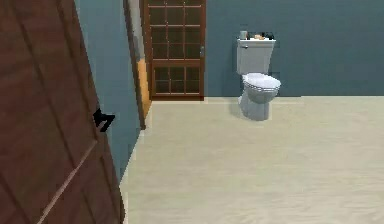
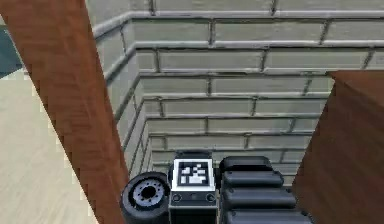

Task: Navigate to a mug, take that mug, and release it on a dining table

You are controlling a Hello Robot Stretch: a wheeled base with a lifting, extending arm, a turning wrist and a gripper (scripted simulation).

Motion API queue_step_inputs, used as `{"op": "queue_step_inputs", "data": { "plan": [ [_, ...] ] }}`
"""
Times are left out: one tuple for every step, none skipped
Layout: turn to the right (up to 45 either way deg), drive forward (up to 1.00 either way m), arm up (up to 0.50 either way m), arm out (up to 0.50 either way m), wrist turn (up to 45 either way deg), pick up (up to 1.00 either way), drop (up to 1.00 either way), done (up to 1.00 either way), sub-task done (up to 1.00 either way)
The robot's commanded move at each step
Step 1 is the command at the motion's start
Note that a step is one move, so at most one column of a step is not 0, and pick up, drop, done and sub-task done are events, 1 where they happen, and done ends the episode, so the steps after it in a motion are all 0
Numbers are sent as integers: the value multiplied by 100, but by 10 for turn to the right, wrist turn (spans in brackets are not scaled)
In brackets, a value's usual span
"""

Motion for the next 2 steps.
{"op": "queue_step_inputs", "data": {
  "plan": [
    [0,100,0,0,0,0,0,0,0],
    [-150,0,0,0,0,0,0,0,0]
  ]
}}
